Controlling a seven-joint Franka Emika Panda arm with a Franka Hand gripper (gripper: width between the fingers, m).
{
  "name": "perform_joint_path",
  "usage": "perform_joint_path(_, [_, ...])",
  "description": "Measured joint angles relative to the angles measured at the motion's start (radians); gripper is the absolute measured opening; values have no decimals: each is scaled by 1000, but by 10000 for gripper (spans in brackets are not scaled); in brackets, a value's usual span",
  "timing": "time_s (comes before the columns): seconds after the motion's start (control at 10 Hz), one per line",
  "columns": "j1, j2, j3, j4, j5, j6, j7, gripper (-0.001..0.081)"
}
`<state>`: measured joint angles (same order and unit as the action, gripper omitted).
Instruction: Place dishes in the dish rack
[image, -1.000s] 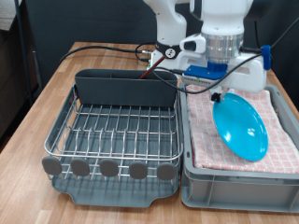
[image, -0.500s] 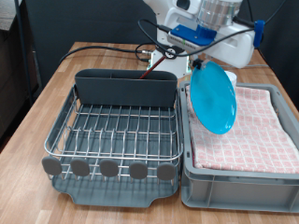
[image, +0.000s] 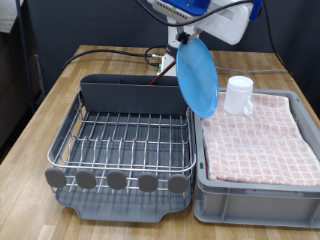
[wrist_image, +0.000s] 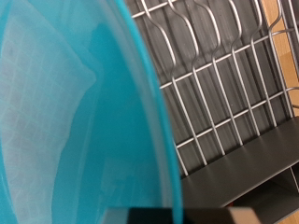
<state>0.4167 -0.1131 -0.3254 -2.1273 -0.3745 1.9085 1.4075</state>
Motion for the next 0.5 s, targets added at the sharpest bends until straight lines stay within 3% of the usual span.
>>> perform_joint_path(0.2, [-1, 2, -7, -3, -17, -20, -6, 16])
perform_joint_path(0.5, [-23, 0, -49, -9, -119, -23, -124, 16])
